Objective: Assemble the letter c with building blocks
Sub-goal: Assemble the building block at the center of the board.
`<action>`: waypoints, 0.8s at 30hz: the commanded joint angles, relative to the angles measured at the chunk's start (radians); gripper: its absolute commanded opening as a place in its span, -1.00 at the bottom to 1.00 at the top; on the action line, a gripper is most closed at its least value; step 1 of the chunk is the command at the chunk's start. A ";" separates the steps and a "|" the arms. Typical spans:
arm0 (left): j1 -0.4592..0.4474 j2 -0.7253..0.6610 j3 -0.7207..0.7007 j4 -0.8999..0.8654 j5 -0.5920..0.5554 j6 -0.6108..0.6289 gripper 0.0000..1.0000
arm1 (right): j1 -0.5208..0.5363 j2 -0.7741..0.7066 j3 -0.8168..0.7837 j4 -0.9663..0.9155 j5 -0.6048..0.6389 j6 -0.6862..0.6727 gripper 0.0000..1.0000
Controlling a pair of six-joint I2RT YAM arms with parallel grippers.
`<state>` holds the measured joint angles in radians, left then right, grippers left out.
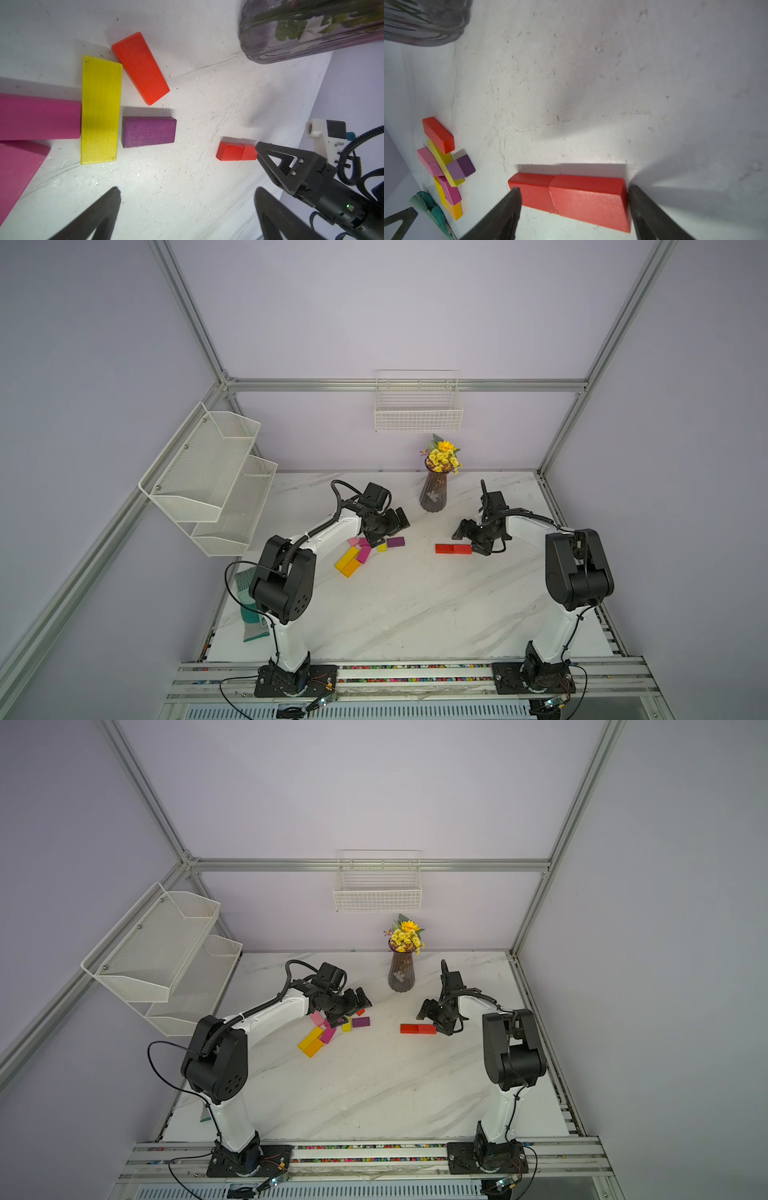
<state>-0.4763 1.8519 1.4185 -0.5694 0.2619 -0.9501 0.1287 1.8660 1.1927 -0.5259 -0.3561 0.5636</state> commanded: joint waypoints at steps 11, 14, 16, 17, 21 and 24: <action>0.083 -0.215 -0.019 -0.201 -0.296 0.043 1.00 | 0.045 -0.159 0.051 -0.003 0.005 0.029 0.68; 0.141 -0.263 -0.090 -0.159 -0.272 0.009 1.00 | 0.128 -0.162 0.066 -0.002 0.027 0.032 0.68; 0.166 -0.262 -0.105 -0.137 -0.207 0.042 1.00 | 0.192 -0.163 0.059 0.017 0.038 0.048 0.68; 0.168 -0.251 -0.095 -0.147 -0.193 0.057 1.00 | 0.218 -0.162 0.055 0.026 0.048 0.058 0.68; 0.166 -0.182 -0.048 -0.225 -0.155 0.127 1.00 | 0.332 -0.136 0.033 0.099 0.073 0.110 0.66; 0.169 -0.182 -0.068 -0.255 -0.186 0.138 1.00 | 0.417 -0.084 0.075 0.091 0.111 0.125 0.65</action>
<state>-0.3080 1.6794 1.3434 -0.7662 0.0746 -0.8612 0.5003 1.7374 1.2430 -0.4641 -0.2993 0.6464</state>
